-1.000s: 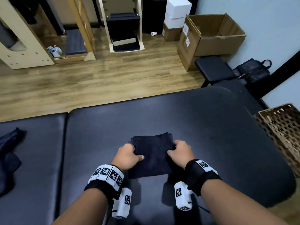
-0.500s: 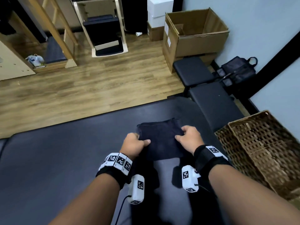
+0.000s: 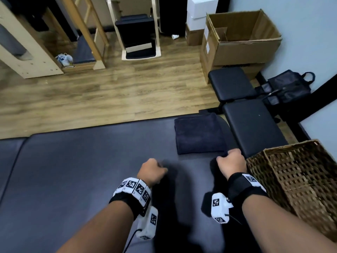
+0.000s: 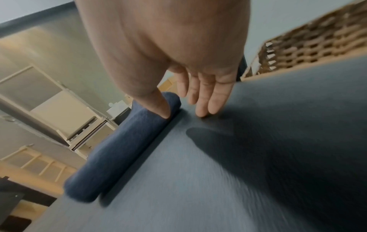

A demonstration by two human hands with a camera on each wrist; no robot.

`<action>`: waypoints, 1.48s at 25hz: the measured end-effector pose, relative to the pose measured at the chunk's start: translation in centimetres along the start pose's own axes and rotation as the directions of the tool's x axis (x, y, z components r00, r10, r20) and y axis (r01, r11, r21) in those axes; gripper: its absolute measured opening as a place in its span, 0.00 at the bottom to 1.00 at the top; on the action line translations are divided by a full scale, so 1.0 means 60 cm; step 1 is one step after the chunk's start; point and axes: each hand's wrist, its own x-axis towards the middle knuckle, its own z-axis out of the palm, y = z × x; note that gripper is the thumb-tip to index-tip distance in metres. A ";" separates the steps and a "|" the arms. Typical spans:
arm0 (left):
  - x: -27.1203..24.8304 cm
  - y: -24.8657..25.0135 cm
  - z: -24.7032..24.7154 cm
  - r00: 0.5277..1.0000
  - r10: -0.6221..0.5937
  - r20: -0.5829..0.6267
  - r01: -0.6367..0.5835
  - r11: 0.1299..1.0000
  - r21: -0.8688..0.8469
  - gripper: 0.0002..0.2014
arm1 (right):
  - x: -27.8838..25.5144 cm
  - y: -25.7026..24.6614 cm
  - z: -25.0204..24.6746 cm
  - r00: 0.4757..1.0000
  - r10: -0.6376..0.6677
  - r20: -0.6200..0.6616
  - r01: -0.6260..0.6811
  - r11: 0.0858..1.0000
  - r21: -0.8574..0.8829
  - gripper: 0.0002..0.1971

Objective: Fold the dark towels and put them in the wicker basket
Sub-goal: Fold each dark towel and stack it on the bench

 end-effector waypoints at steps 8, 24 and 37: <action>-0.235 -0.294 -0.037 0.956 -0.269 -0.113 0.225 0.926 -0.304 0.07 | -0.221 0.006 0.121 0.818 -0.306 0.487 0.452 0.865 -0.217 0.06; -0.773 -0.887 0.164 0.731 -0.681 0.053 0.389 0.352 -0.851 0.05 | -0.773 -0.017 0.356 0.219 -0.144 0.965 0.974 0.095 -0.207 0.08; -0.961 -1.126 0.096 0.553 -0.820 0.148 0.405 0.109 -0.908 0.06 | -1.093 -0.175 0.663 -0.049 0.104 0.993 0.976 -0.209 0.070 0.11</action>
